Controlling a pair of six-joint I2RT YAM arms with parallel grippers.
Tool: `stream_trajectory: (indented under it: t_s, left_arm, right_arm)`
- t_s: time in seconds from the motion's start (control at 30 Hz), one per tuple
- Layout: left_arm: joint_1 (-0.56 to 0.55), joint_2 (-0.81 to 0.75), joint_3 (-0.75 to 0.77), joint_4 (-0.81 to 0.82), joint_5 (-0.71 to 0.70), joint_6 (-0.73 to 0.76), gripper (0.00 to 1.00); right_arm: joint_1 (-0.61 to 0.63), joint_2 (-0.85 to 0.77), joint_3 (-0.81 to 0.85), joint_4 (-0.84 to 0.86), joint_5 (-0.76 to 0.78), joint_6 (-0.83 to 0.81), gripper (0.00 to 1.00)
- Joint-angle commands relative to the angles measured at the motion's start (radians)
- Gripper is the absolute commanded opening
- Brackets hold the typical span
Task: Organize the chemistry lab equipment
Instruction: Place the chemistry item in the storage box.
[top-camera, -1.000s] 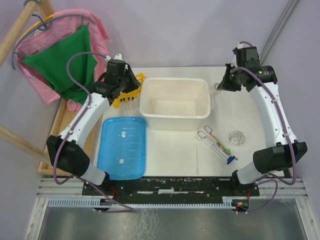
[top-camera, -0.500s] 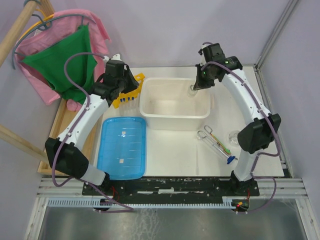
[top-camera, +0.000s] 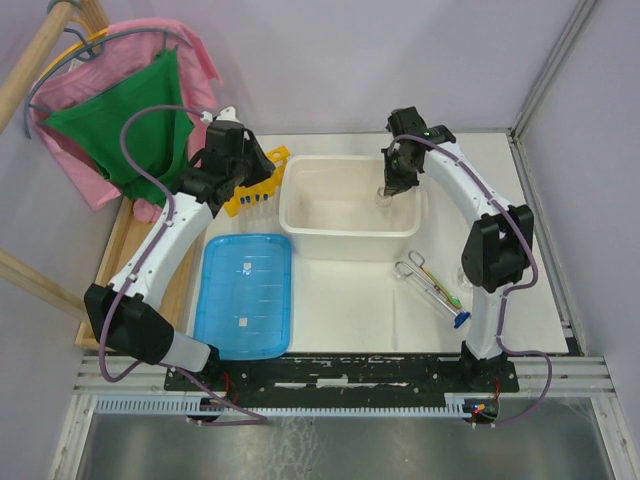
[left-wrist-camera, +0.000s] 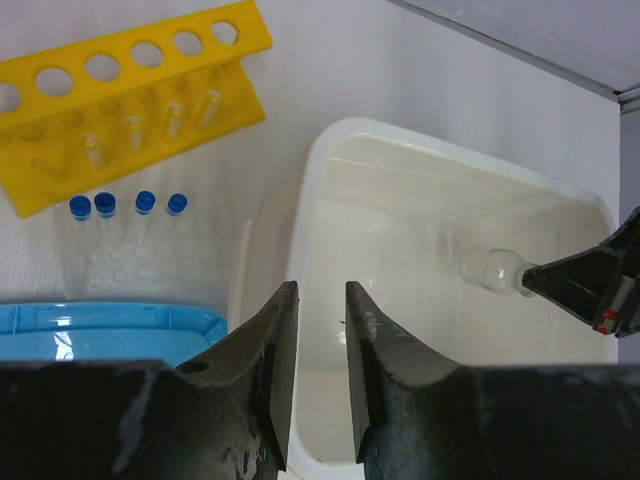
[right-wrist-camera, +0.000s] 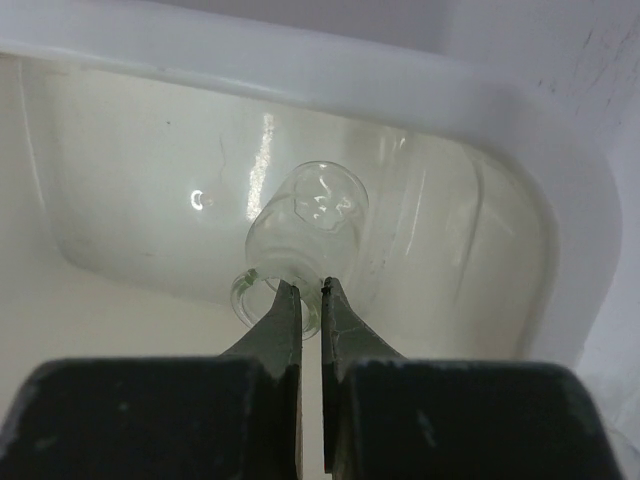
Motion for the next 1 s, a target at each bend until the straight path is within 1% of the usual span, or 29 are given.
stream_trajectory:
  t_s: [0.0,0.17,0.4,0.5,0.57,0.7,0.97]
  left_arm:
    - [-0.003,-0.030,0.000,0.031,-0.012,-0.026,0.33]
    - [-0.003,-0.022,0.008,0.031,-0.009,-0.021,0.33]
    - [-0.002,-0.013,0.011,0.028,-0.008,-0.017,0.33]
    - [-0.003,-0.010,0.011,0.026,-0.010,-0.017,0.33]
    - [-0.003,-0.008,0.012,0.024,-0.013,-0.018,0.33]
    - [-0.003,-0.002,0.011,0.024,-0.009,-0.020,0.33]
    - [-0.003,0.007,0.010,0.023,-0.001,-0.021,0.33]
  right_arm:
    - [0.008,0.022,-0.012,0.076,0.034,-0.004,0.01]
    - [0.009,0.048,-0.025,0.094,0.075,-0.008,0.01]
    - [0.009,0.074,-0.053,0.124,0.087,-0.011,0.02]
    - [0.009,0.077,-0.057,0.133,0.090,-0.010,0.05]
    - [0.009,0.077,-0.058,0.133,0.090,-0.010,0.12]
    - [0.008,0.072,-0.062,0.136,0.096,-0.013,0.19]
    - [0.008,0.072,-0.074,0.140,0.119,-0.015,0.22]
